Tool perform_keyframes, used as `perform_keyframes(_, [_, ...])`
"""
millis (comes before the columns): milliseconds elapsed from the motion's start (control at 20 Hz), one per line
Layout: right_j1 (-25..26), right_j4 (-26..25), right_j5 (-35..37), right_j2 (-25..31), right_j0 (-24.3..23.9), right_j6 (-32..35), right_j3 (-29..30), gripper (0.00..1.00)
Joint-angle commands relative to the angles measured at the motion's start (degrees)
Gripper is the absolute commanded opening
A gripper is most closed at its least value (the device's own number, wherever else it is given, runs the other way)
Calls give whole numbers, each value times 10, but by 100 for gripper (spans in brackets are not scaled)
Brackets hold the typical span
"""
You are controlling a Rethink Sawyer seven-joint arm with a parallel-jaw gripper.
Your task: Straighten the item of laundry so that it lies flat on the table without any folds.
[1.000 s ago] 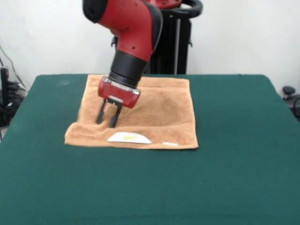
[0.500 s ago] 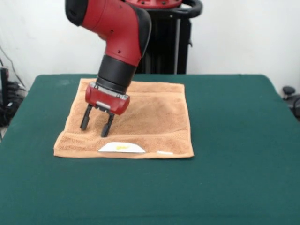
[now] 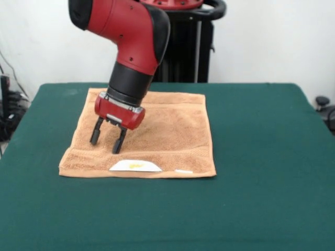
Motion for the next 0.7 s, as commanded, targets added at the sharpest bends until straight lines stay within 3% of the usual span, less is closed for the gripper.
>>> perform_keyframes(50, [36, 18, 92, 199, -12, 11, -19, 100])
perform_keyframes(700, [5, 13, 128, 214, -25, 7, 20, 100])
